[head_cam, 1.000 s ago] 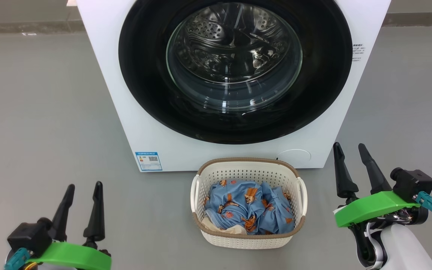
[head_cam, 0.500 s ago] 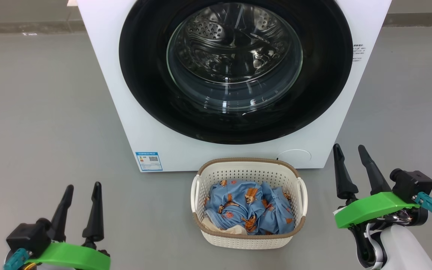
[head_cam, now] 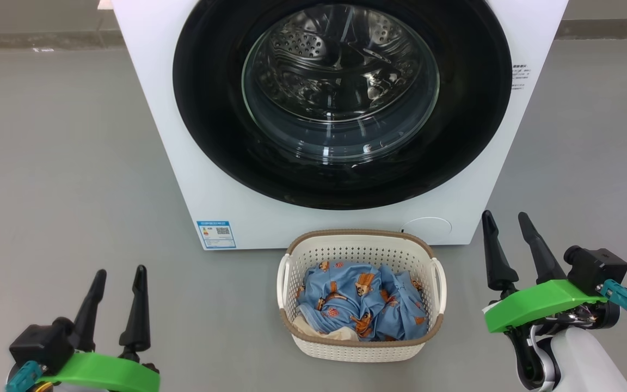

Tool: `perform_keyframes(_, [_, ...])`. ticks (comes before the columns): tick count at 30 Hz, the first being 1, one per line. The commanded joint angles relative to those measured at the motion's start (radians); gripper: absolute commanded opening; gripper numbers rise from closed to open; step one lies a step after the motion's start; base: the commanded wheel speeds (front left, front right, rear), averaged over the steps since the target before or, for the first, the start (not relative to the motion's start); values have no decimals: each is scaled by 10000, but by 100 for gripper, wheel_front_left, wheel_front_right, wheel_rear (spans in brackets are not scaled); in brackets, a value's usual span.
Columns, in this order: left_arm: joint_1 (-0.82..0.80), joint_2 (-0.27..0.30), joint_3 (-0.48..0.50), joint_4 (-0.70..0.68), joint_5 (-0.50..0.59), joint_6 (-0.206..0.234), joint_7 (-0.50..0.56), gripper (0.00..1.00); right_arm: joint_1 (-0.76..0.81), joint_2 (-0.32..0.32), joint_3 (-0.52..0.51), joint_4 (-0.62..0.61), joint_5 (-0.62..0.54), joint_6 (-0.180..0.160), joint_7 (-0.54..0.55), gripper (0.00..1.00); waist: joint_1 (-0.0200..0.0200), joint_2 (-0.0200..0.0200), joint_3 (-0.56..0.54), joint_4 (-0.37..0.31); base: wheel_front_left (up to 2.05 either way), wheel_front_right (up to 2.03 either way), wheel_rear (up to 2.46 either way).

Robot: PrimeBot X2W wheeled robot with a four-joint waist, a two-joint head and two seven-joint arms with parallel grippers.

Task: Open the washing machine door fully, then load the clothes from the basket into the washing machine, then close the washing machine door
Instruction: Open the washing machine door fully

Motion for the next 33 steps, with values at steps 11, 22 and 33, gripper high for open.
perform_keyframes(11, [-491, 191, 440, -301, 135, -38, -105, 100, -350, -60, 287, -217, -7, 58, -124, 100, 0, -1, 8, -25, 51, 51, -102])
perform_keyframes(22, [-503, 190, 424, -227, 1, -43, -105, 100, -338, -60, 288, -194, 25, 58, -124, 100, 0, -1, 37, -48, 114, 114, -228])
perform_keyframes(33, [-512, 209, 300, -149, -194, -48, -105, 100, -322, -60, 341, -156, 30, 58, -124, 100, 0, -1, 18, -13, 52, 52, -104])
